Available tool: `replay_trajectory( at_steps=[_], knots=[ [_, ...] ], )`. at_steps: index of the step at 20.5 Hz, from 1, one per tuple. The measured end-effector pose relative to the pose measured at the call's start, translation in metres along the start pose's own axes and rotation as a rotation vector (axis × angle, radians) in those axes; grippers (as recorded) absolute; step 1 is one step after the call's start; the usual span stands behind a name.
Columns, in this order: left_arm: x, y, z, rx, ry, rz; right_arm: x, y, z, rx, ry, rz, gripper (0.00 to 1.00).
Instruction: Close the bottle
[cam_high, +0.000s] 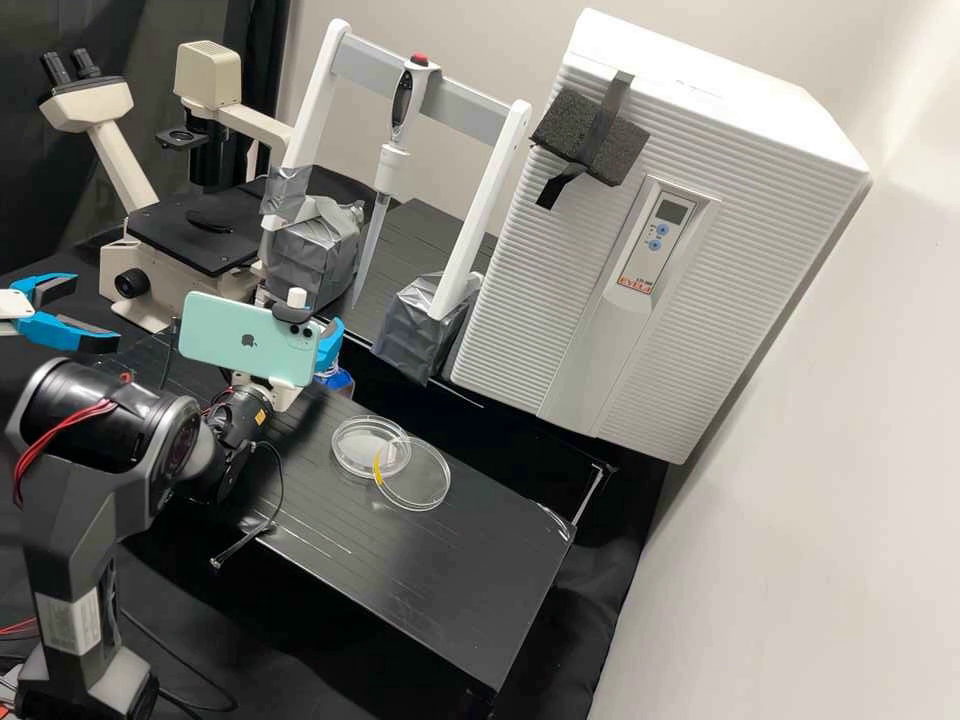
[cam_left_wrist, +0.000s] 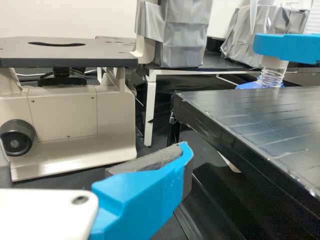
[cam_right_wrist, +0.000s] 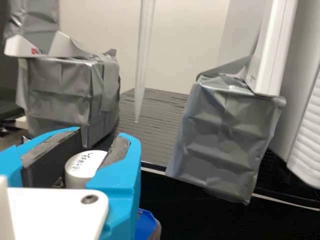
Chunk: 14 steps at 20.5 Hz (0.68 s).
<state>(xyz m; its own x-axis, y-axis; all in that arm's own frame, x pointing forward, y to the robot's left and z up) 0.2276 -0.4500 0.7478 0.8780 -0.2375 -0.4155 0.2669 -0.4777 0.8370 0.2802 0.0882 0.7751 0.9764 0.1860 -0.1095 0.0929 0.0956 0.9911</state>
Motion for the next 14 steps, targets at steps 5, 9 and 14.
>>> replay_trajectory(
  at_steps=[5,9,14],
  knots=[
    [0.0,0.0,0.0,0.0,0.0,0.0,0.0003,0.0031,0.0045,0.004,-0.02,0.014,0.0],
    [0.0,0.0,0.0,0.0,0.0,0.0,0.0003,0.0046,0.0064,0.007,-0.03,0.022,0.0],
    [-0.0008,-0.0003,-0.001,-0.007,0.013,0.003,0.0003,0.0046,0.0064,0.007,-0.03,0.022,0.0]
  ],
)
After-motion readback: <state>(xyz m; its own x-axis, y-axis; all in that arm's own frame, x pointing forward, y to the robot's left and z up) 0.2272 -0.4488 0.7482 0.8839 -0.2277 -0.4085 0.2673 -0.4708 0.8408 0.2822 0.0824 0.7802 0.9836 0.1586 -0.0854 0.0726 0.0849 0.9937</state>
